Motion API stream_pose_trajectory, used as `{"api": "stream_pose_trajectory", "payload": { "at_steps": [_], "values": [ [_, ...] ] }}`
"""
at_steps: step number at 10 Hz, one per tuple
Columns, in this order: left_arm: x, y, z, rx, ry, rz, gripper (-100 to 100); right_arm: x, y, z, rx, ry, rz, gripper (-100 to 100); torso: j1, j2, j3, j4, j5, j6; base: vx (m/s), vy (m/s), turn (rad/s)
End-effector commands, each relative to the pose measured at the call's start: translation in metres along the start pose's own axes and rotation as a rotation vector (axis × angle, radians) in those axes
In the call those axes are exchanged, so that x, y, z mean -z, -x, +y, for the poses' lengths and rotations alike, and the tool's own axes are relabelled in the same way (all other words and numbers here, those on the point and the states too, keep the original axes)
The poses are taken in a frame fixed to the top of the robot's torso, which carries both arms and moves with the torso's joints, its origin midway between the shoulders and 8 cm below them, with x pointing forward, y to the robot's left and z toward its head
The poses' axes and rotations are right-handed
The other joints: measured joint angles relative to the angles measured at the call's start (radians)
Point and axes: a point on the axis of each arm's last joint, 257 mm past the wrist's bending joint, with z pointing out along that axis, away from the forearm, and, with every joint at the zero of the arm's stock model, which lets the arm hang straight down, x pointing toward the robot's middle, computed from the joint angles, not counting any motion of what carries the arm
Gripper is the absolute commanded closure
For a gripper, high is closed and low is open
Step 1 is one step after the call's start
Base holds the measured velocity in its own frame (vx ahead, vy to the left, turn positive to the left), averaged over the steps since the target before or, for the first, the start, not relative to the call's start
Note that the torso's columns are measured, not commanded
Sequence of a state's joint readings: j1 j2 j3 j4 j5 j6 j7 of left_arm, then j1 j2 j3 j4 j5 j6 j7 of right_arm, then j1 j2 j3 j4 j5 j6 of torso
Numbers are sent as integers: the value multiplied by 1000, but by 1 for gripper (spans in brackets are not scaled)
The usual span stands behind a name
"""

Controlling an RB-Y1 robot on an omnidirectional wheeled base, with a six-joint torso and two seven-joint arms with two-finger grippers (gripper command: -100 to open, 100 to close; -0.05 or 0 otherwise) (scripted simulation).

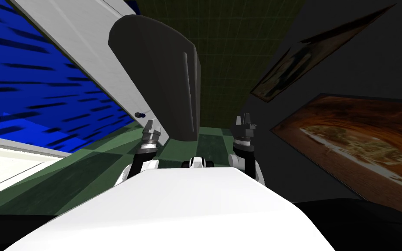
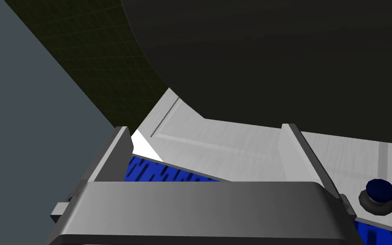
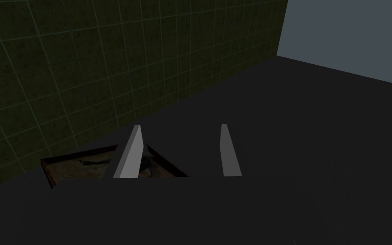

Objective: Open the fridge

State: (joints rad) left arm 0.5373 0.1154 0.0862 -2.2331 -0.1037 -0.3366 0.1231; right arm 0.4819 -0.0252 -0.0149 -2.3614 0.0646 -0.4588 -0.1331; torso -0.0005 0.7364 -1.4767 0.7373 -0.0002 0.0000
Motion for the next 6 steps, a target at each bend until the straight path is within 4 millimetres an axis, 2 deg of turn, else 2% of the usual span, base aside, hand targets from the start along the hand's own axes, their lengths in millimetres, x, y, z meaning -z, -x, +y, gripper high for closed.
{"api": "stream_pose_trajectory", "payload": {
  "at_steps": [1,6],
  "values": [
    [1,11,7,-47,46,36,-100,0,0,0,0,0,0,0,0,1,0,1,0,0,63,-35,-44],
    [2,42,15,-143,149,81,-100,0,0,0,0,0,0,0,0,2,1,1,0,0,85,-54,-51]
  ]
}}
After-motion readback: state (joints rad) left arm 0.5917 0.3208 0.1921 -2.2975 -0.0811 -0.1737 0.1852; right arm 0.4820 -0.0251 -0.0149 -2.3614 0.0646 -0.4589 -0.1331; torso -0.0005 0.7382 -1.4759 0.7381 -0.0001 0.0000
